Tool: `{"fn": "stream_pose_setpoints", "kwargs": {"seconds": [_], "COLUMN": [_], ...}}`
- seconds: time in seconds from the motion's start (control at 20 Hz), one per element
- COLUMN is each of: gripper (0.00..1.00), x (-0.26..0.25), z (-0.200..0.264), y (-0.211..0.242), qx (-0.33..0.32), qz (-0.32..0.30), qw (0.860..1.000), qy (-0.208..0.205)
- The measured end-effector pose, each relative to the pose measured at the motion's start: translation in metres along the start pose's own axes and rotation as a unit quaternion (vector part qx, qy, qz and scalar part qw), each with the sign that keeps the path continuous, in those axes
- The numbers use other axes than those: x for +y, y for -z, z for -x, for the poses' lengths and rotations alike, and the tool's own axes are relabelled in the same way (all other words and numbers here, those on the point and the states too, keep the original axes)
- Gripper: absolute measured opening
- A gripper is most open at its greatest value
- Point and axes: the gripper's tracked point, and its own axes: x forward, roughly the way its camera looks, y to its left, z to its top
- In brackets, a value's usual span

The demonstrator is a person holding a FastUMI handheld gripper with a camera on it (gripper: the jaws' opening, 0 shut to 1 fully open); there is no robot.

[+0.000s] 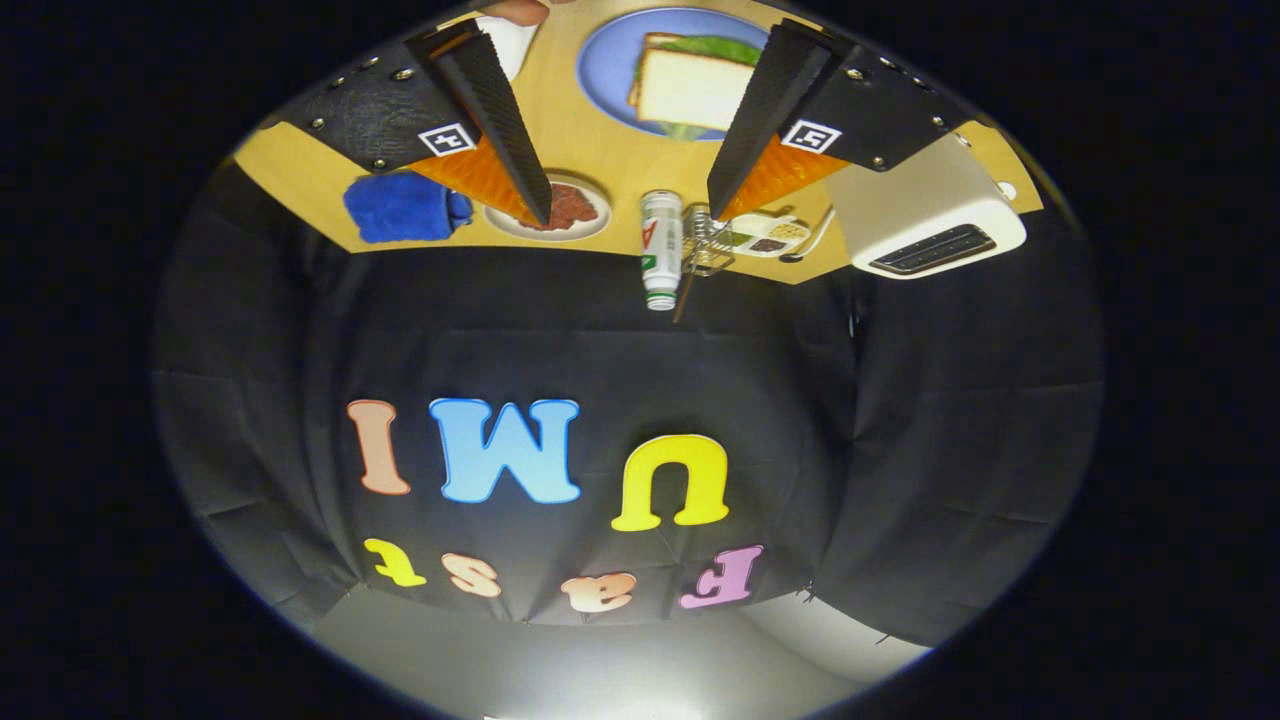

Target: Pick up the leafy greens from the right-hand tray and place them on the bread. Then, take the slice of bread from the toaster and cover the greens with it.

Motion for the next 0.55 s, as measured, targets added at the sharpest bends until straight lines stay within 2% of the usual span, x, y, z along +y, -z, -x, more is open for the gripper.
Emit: {"fn": "stream_pose_setpoints", "kwargs": {"seconds": [0.1, 0.3, 0.45, 0.55], "gripper": [0.95, 0.96, 0.95, 0.95], "x": [-0.039, -0.104, -0.155, -0.182], "z": [0.005, 0.020, 0.035, 0.047], "y": [-0.006, -0.009, -0.013, -0.020], "qx": [-0.007, -0.016, -0.025, -0.040], "qz": [0.011, 0.011, 0.004, -0.015], "qw": [0.999, 0.998, 0.997, 0.997], "qy": [0.030, 0.063, 0.077, 0.065]}}
